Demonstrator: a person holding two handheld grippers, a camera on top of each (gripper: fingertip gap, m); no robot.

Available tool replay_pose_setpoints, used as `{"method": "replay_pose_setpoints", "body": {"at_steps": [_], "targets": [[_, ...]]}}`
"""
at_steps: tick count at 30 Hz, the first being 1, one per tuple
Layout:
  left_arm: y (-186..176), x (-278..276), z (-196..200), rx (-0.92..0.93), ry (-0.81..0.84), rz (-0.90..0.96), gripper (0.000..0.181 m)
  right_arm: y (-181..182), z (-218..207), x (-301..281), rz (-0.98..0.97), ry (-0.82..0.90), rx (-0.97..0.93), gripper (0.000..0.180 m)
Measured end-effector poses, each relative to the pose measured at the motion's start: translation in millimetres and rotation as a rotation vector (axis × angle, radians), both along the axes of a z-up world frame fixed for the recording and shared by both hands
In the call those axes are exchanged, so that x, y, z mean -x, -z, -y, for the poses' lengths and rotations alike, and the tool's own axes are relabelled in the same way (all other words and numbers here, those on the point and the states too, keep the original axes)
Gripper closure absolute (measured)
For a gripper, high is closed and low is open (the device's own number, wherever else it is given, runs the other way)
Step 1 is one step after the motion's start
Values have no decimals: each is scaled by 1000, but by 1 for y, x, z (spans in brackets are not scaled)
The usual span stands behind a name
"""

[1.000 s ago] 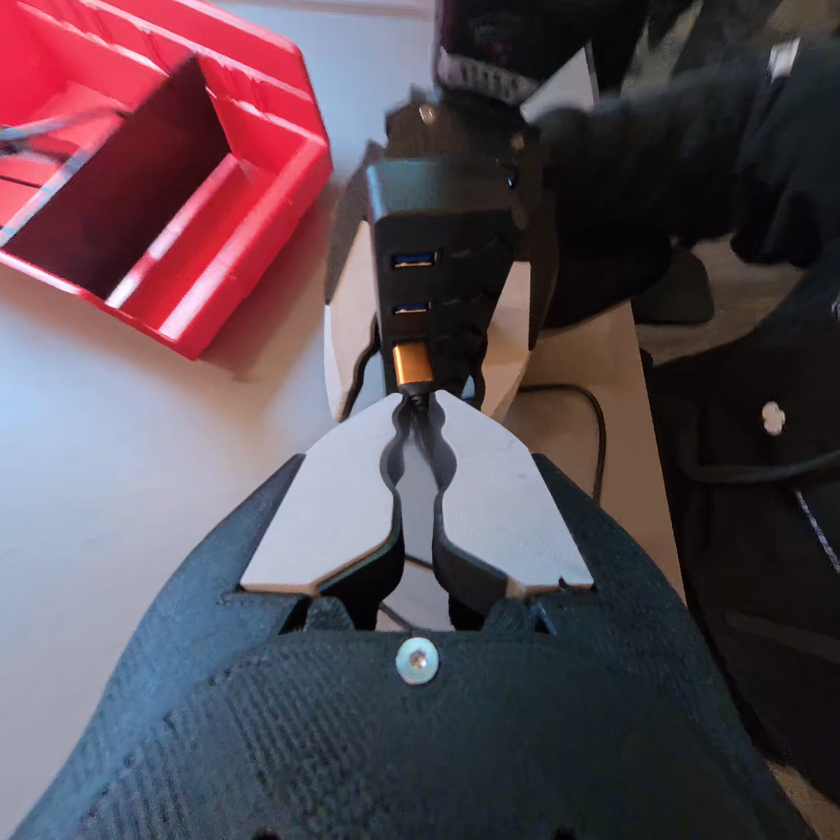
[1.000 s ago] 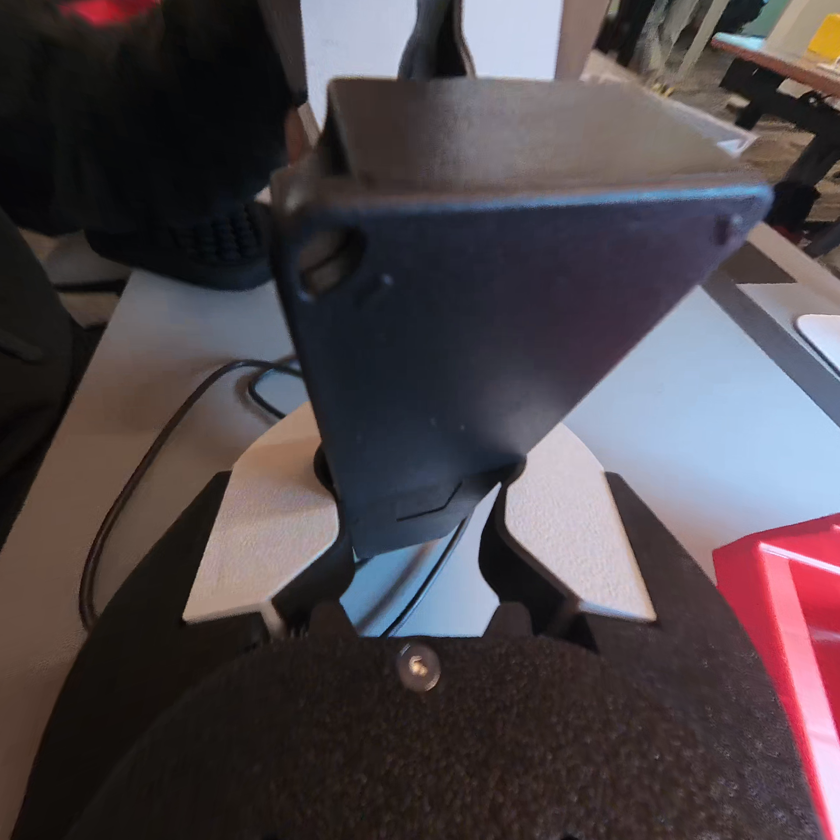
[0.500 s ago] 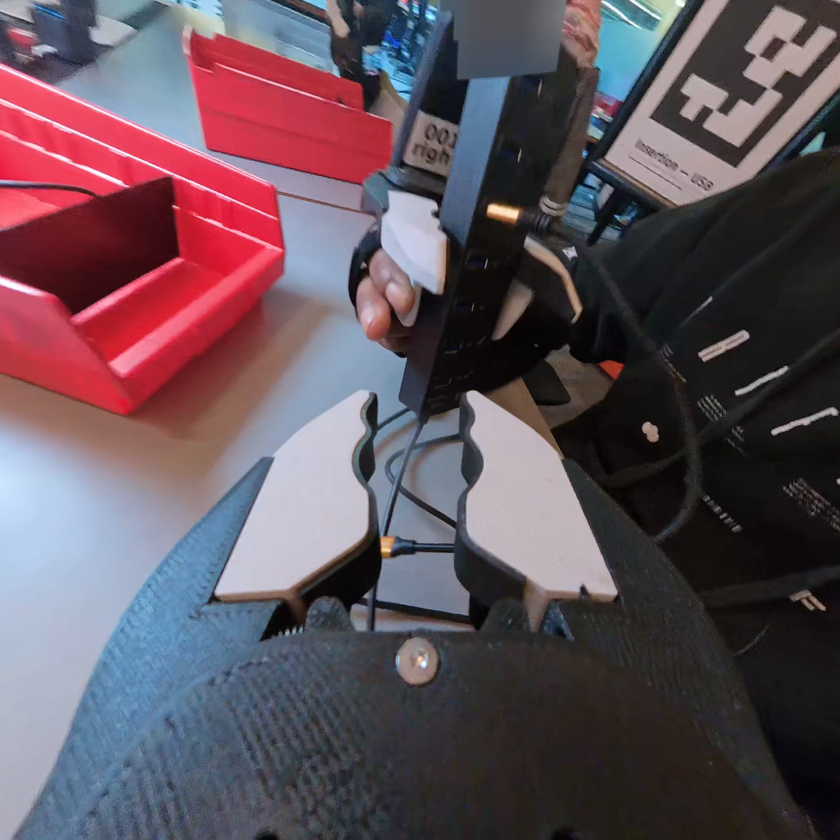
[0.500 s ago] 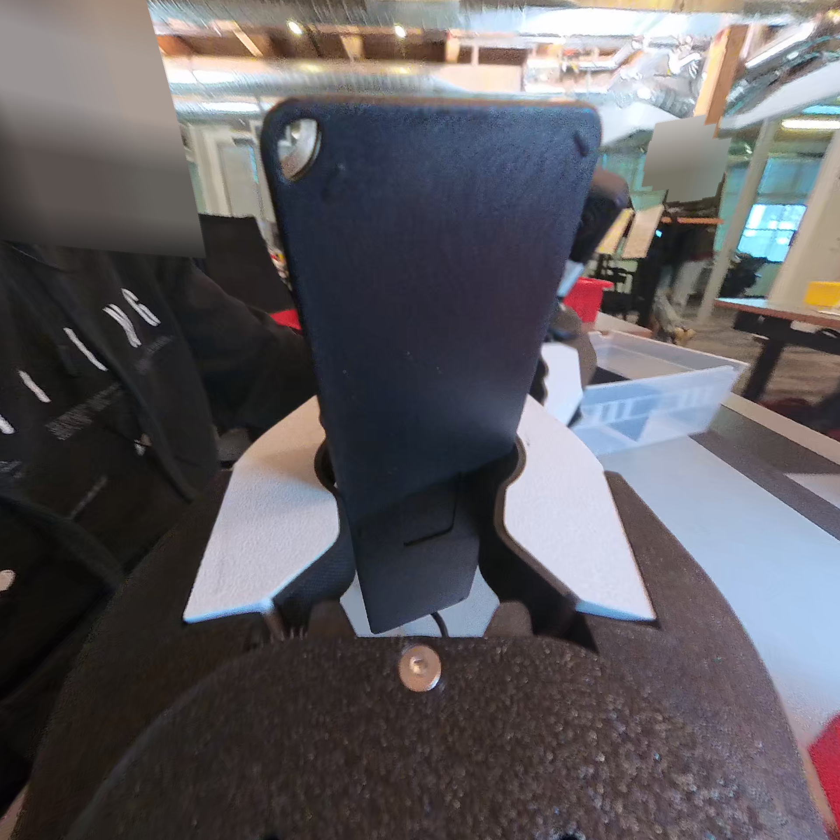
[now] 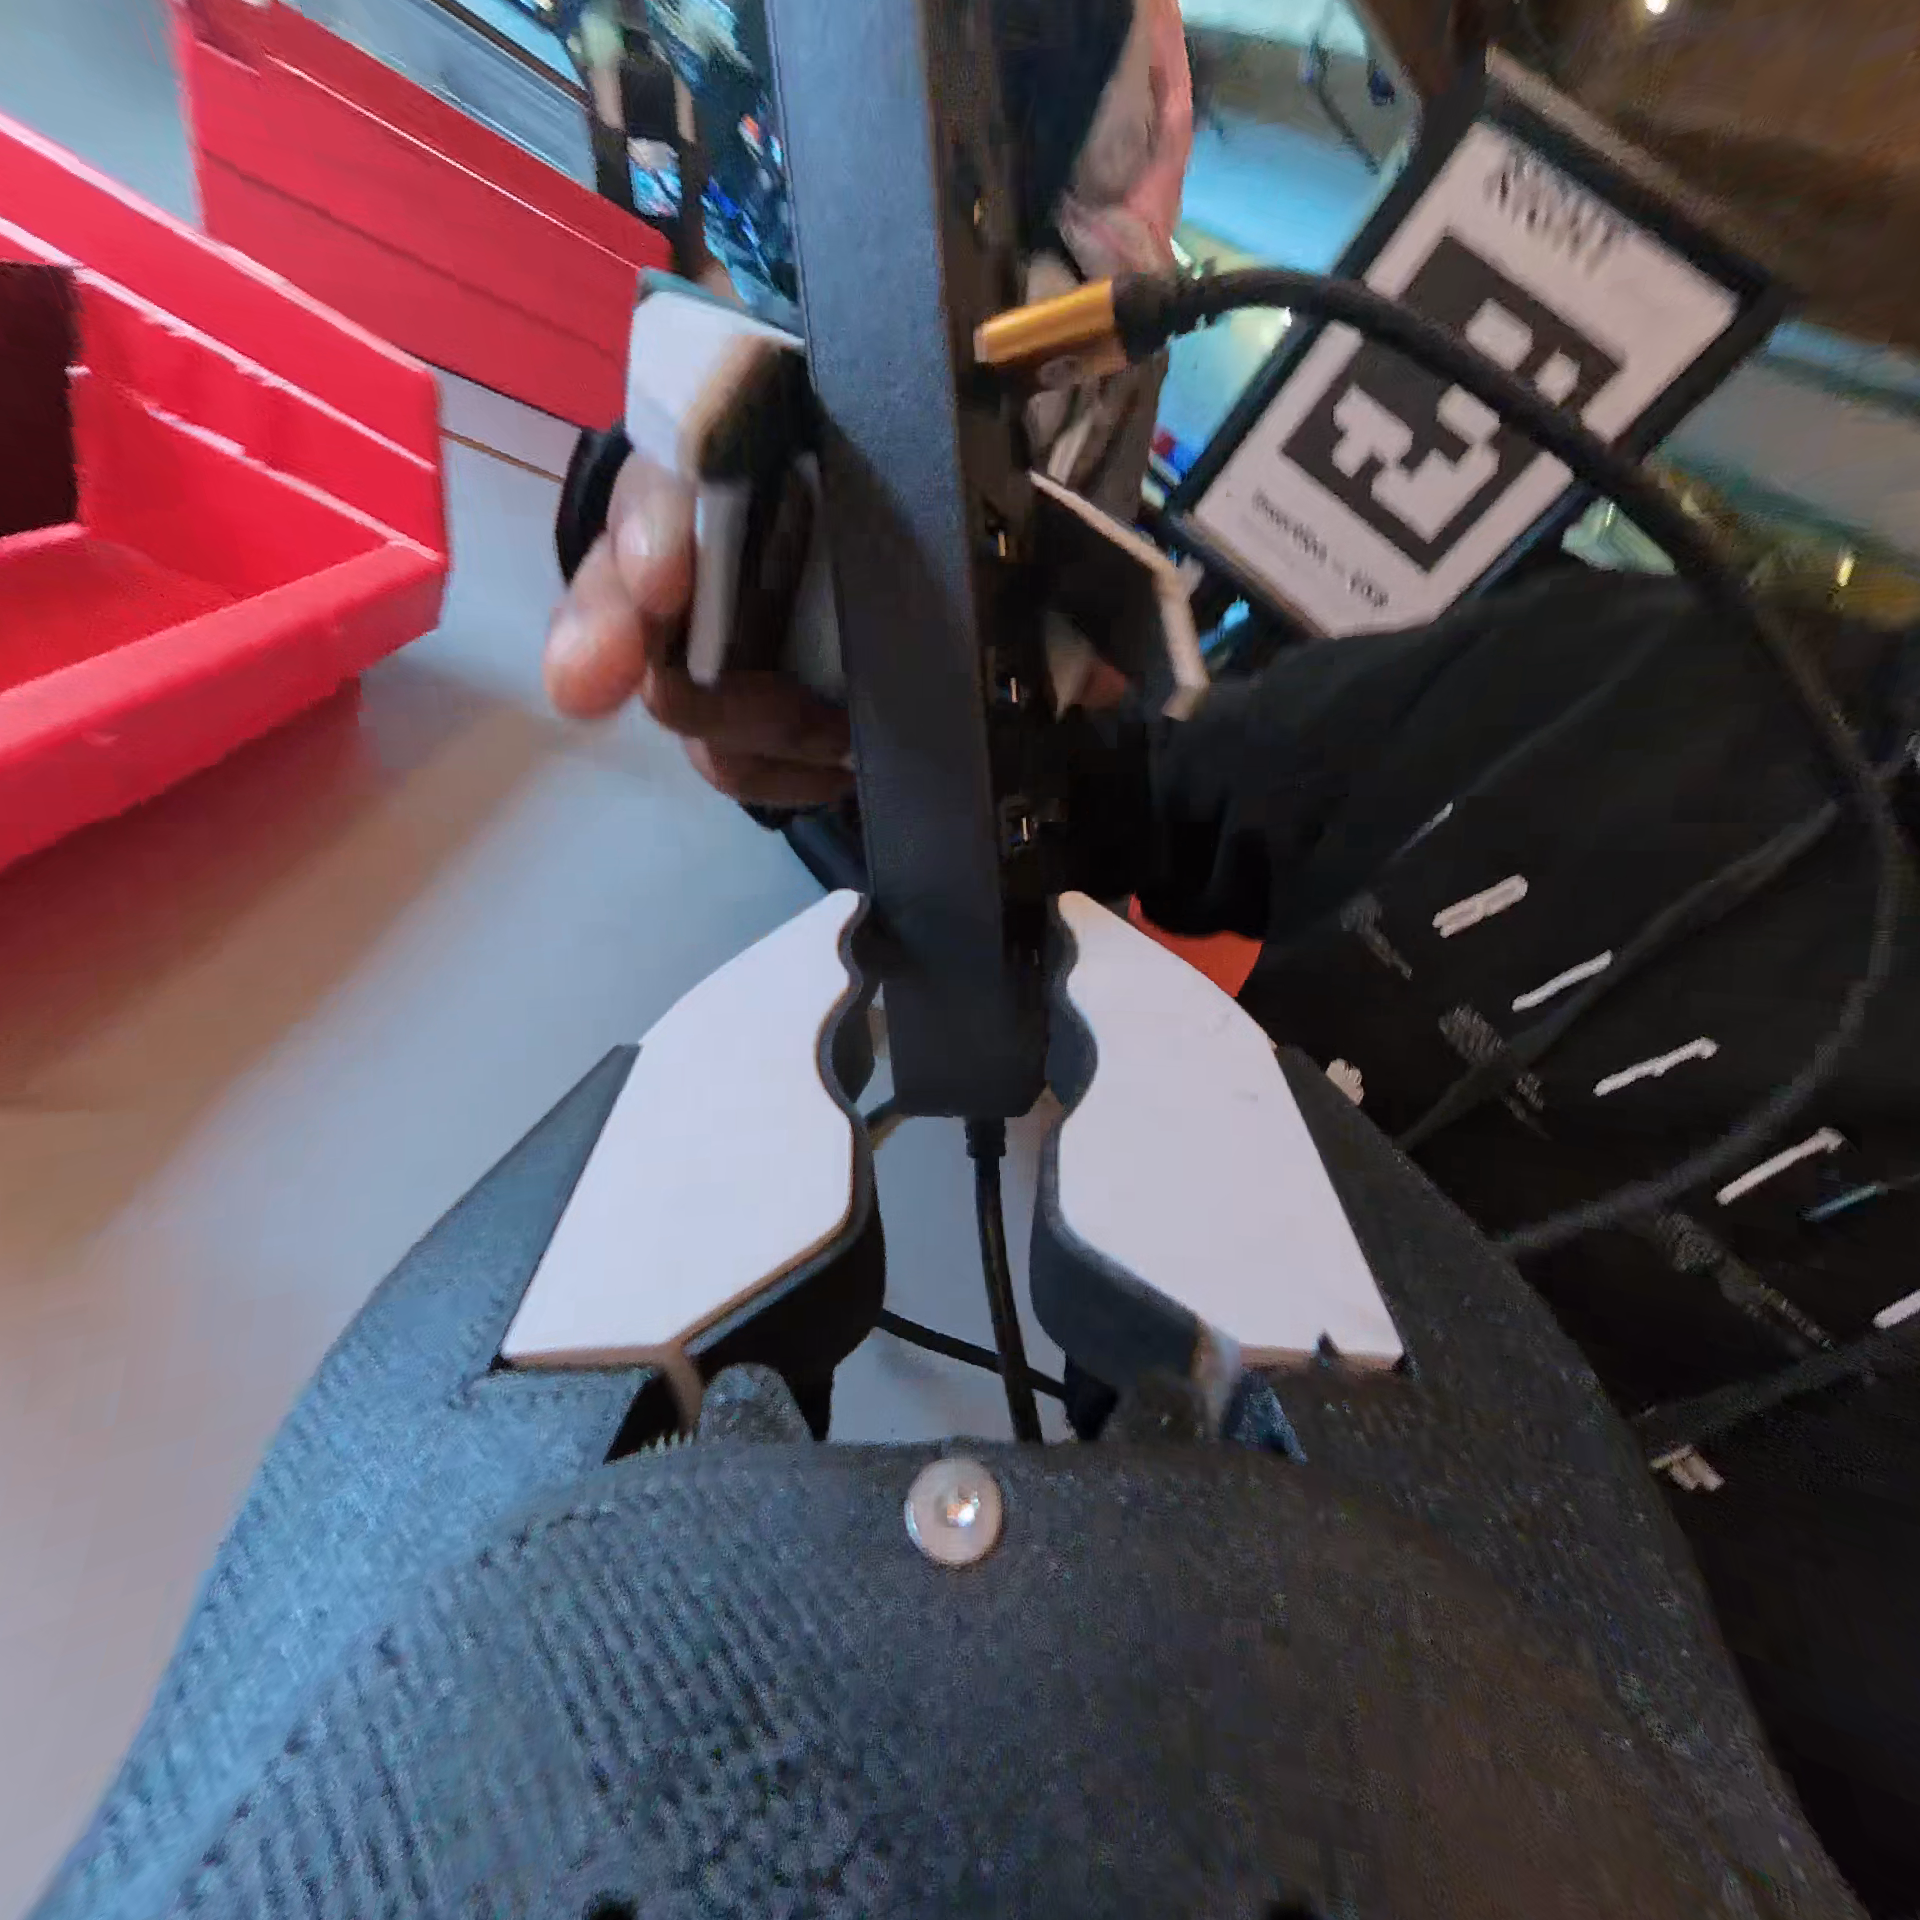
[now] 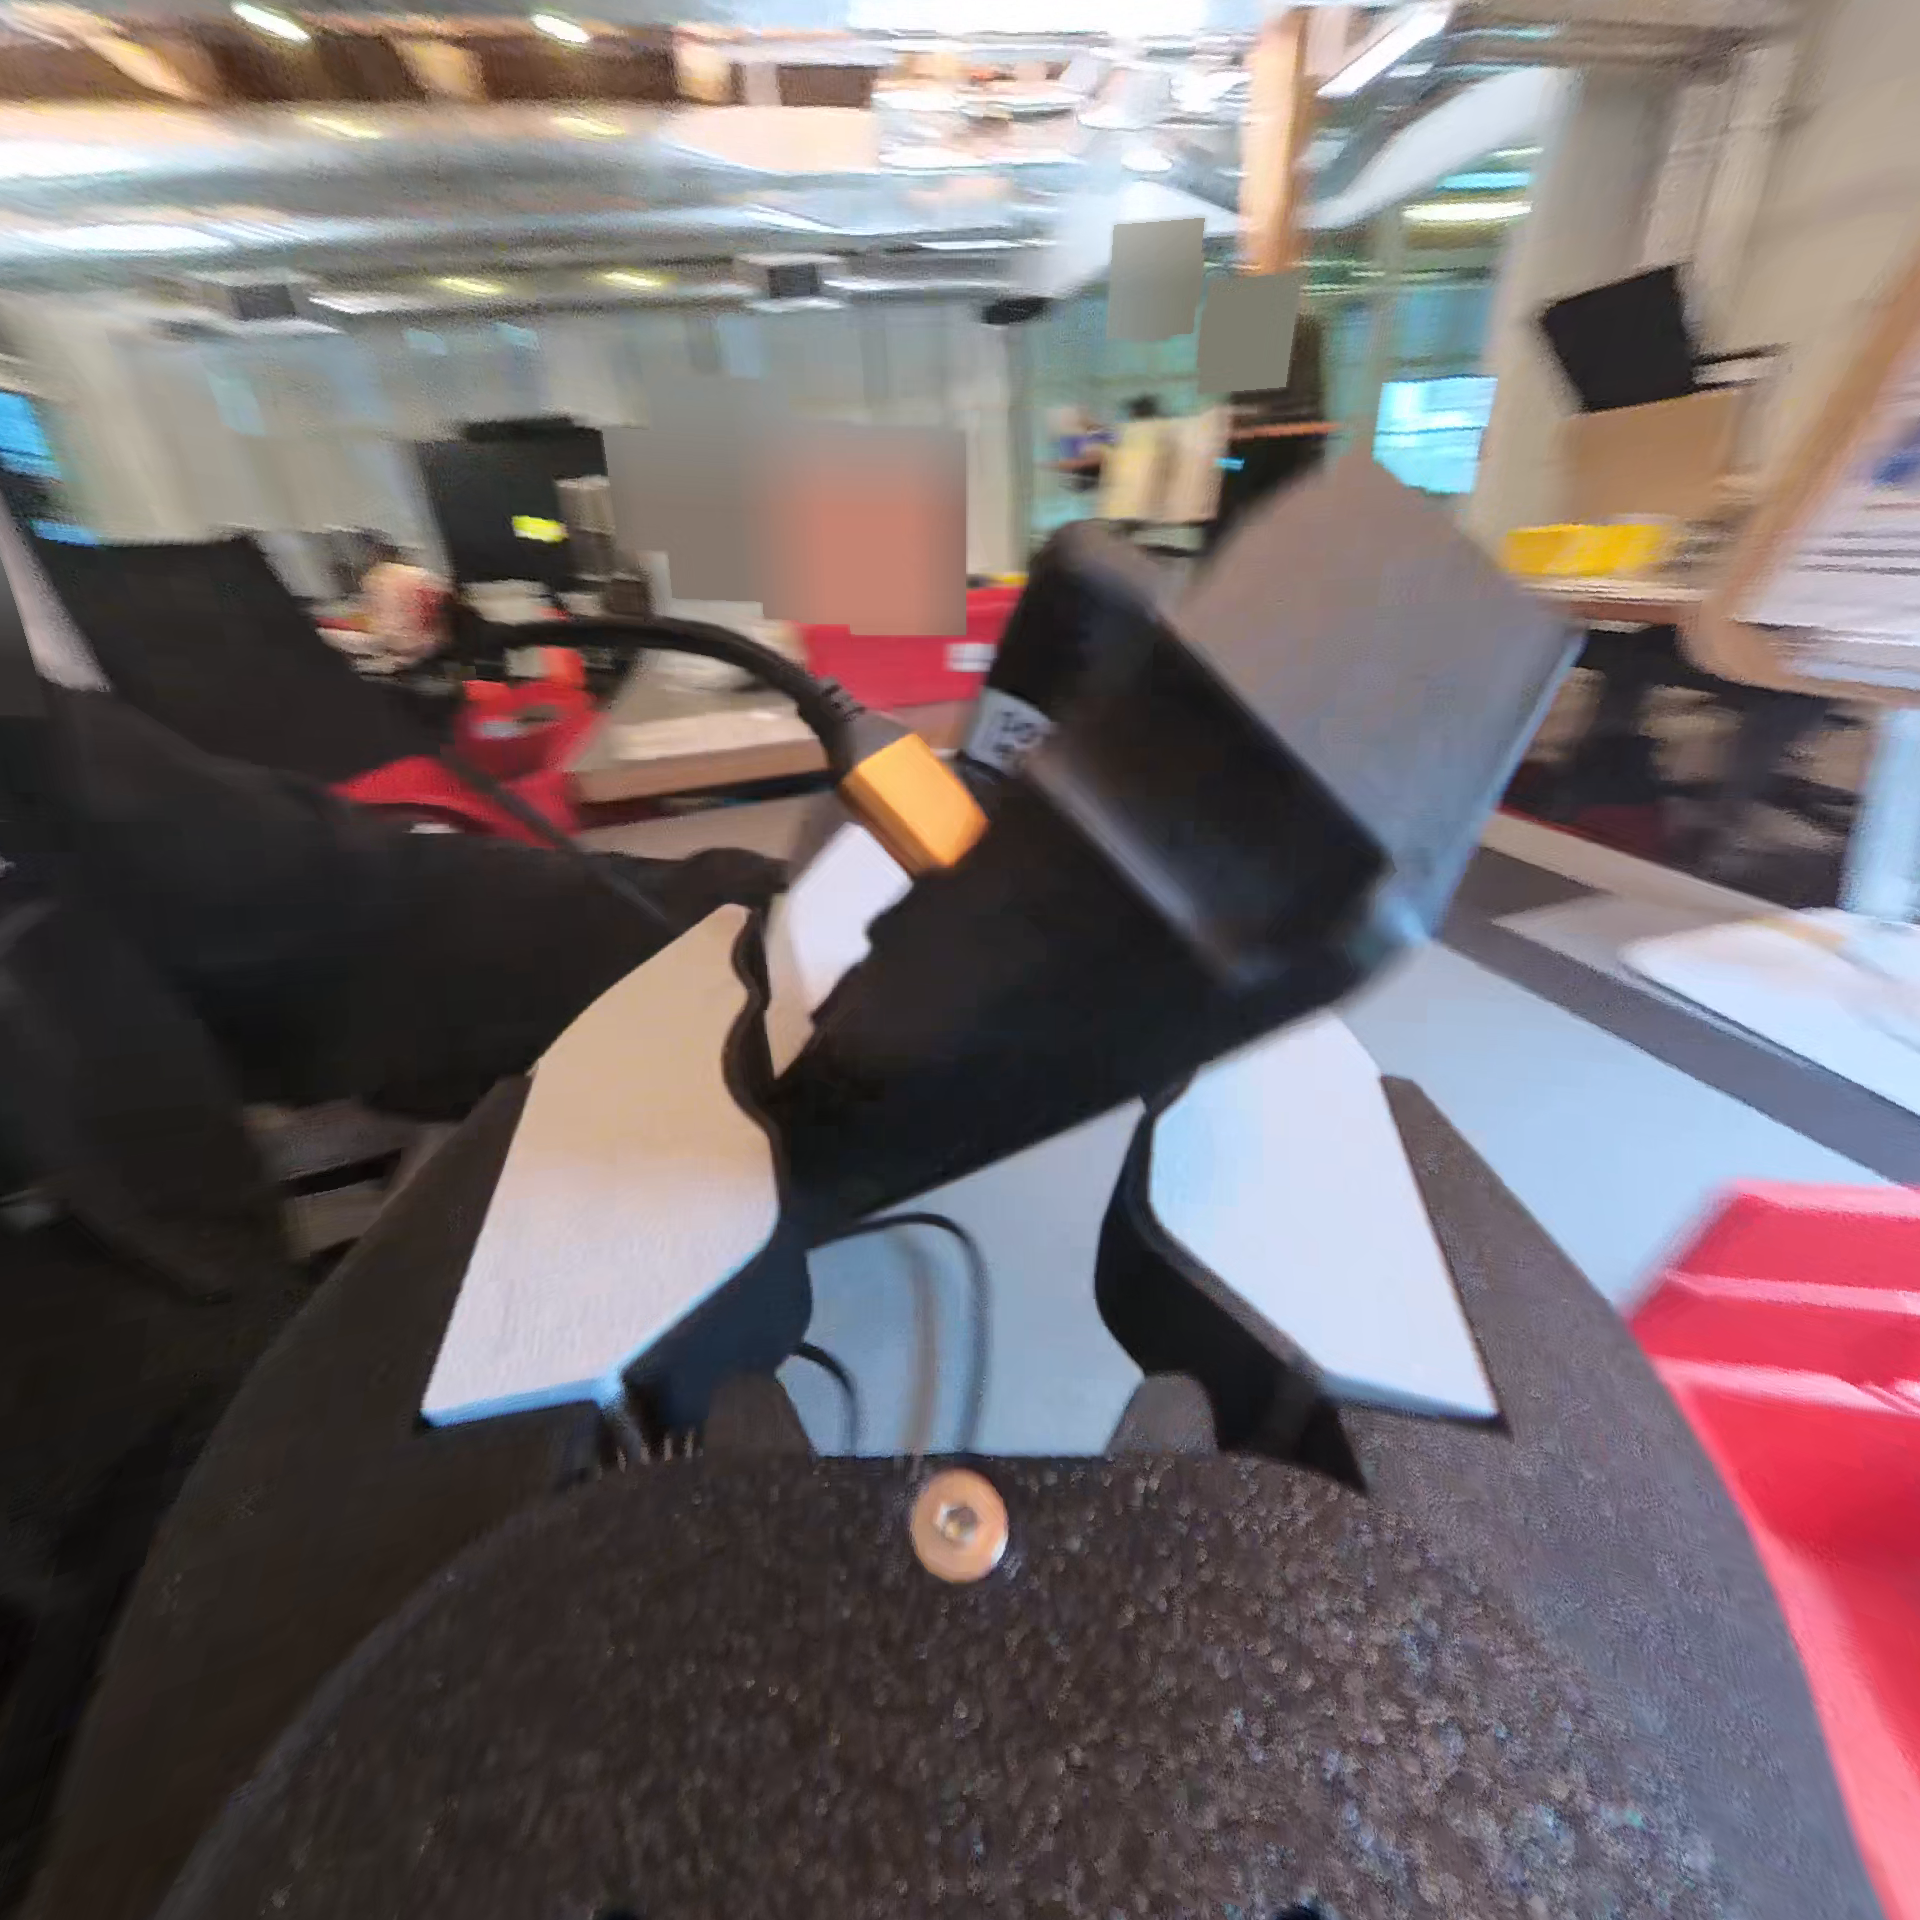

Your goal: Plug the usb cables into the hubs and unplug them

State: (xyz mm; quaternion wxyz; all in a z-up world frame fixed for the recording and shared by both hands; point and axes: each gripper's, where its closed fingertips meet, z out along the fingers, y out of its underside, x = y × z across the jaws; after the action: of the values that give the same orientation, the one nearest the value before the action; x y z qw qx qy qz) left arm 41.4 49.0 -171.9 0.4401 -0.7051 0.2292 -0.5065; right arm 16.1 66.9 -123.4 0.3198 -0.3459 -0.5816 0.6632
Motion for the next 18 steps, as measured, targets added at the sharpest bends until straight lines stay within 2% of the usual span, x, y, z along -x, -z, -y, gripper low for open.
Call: {"method": "replay_pose_setpoints", "body": {"at_steps": [2, 4, 7, 9, 12, 15, 18], "targets": [[-2, 13, -5, 48, -69, 69, 152, 10, -27, 8, 114, 174, -84, 108], [4, 16, -7, 58, -115, 59, 154, 25, -36, 8, 261, 239, -130, 99], [9, 12, -2, 45, -147, 34, 155, 34, -29, 2, 354, 209, -69, 103], [7, 15, 4, 7, -168, 9, 155, 36, -19, -7, 384, 121, 10, 113], [4, 19, 15, -28, -193, -23, 155, 31, -4, -18, 379, 9, 82, 143], [0, 15, 25, -78, -209, -66, 155, 18, 13, -24, 327, -44, -1, 151], [-18, 22, 26, -122, -284, -35, 154, -11, 20, -25, 283, -44, -217, 153]]}}
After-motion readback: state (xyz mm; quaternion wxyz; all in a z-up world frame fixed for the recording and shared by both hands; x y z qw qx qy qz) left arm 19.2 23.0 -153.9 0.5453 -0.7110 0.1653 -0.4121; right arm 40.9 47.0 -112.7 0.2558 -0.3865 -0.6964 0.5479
